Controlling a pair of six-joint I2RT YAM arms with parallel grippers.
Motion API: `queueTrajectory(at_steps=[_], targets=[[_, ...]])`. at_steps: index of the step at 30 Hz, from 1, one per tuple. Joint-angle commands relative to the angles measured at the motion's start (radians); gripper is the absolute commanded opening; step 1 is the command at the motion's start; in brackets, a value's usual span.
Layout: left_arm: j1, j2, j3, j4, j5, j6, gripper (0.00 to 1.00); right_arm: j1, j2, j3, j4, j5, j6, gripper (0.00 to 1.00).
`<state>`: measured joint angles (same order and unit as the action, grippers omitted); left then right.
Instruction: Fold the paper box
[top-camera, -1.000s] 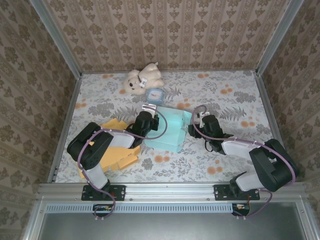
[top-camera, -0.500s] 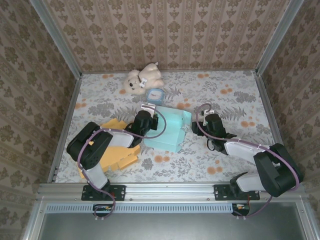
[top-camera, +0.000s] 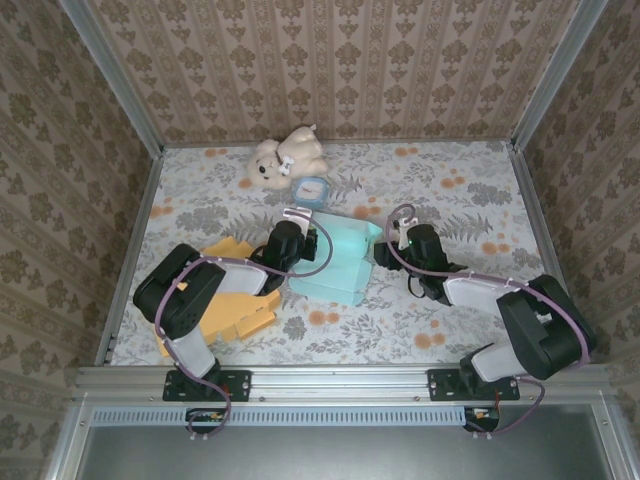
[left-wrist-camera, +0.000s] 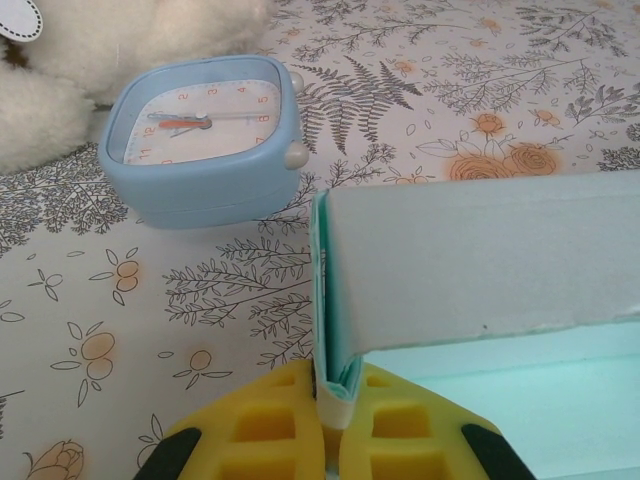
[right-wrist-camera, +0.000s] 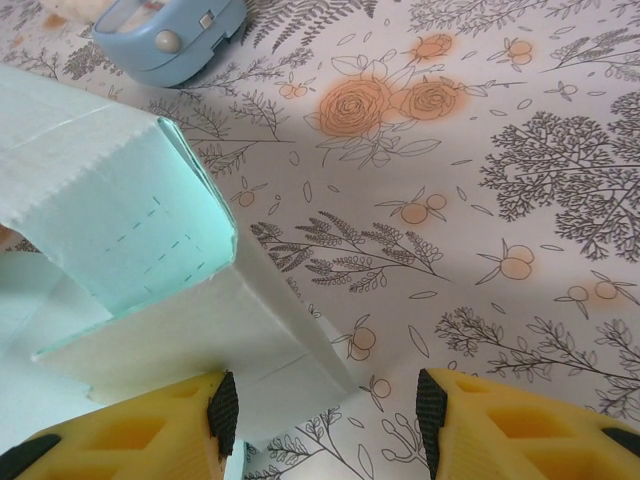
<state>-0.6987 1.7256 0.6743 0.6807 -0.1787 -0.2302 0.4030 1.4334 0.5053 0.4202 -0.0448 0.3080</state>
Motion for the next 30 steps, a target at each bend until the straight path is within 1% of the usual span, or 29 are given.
queueTrajectory(at_steps=[1, 9, 20, 25, 30], targets=[[0.005, -0.014, -0.006, 0.020, 0.042, 0.005, 0.00, 0.006, 0.027, 0.036, 0.037, -0.030, -0.026, 0.53], [0.005, -0.015, -0.005, 0.023, 0.055, 0.001, 0.00, 0.032, 0.082, 0.061, 0.064, -0.041, -0.038, 0.51], [-0.006, -0.012, -0.001, 0.011, 0.021, -0.045, 0.00, 0.092, 0.135, 0.086, 0.129, -0.042, -0.014, 0.38], [-0.039, -0.006, 0.013, -0.013, -0.016, -0.054, 0.00, 0.116, 0.164, 0.108, 0.154, 0.031, 0.013, 0.37], [-0.082, -0.006, 0.022, -0.025, -0.039, -0.044, 0.00, 0.154, 0.192, 0.147, 0.151, 0.148, 0.010, 0.36]])
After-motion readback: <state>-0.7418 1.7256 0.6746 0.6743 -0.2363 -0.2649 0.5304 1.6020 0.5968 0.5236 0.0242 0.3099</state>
